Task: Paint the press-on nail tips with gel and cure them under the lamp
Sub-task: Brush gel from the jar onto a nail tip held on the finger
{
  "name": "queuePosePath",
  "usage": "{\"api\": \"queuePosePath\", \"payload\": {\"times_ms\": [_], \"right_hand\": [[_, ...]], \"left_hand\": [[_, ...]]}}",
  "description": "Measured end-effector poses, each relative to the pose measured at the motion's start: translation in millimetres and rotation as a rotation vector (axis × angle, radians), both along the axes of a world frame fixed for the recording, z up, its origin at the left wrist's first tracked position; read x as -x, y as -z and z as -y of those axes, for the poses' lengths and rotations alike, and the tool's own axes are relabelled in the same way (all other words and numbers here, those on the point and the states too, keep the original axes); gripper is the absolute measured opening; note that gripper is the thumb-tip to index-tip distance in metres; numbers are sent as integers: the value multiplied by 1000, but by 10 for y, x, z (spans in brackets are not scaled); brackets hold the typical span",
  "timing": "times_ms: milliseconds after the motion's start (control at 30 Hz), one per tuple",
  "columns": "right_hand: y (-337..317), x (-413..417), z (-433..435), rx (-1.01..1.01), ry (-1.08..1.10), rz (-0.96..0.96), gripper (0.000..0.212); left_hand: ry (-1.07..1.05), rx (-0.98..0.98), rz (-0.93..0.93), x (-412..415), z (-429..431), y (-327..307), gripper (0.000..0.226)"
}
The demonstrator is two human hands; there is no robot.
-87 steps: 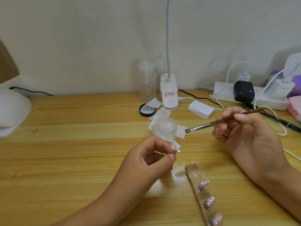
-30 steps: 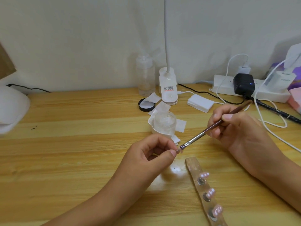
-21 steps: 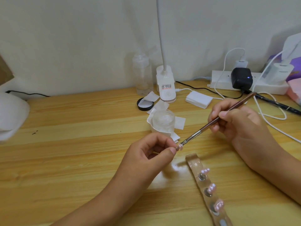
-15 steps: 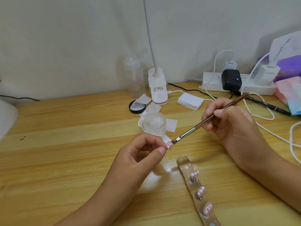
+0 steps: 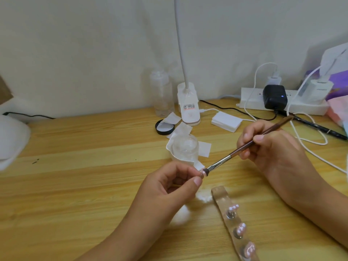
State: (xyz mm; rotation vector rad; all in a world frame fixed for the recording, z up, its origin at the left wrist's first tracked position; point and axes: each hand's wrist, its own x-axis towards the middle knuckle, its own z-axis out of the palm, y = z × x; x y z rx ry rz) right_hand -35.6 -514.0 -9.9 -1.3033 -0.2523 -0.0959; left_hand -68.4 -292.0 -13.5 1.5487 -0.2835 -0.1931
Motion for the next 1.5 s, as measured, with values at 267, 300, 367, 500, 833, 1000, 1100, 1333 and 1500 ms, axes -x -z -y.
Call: {"api": "queuePosePath", "payload": {"times_ms": [267, 300, 367, 500, 833, 1000, 1100, 1333, 1500], "right_hand": [[-20, -18, 9, -39, 67, -58, 25], [-30, -15, 7, -54, 46, -57, 25], [-47, 2, -2, -67, 2, -48, 25], [-76, 37, -37, -52, -51, -30, 27], [-40, 27, -29, 29, -8, 17, 25], [-43, 29, -19, 62, 48, 15, 25], [-46, 21, -10, 24, 76, -11, 25], [-95, 62, -52, -6, 74, -21, 25], [-128, 94, -84, 15, 69, -14, 21]], "left_hand": [[0, -24, 10, 5, 2, 10, 15], [-3, -32, 12, 7, 3, 13, 15], [2, -42, 12, 15, 5, 10, 16], [11, -54, 0, 23, 0, -2, 16], [-3, -66, 17, 15, 3, 5, 14], [-6, -68, 19, 14, 12, -4, 7], [-6, -66, 19, 23, 11, -6, 8], [-6, -69, 33, 19, 15, 1, 15], [-8, -82, 19, 27, 11, -21, 8]]}}
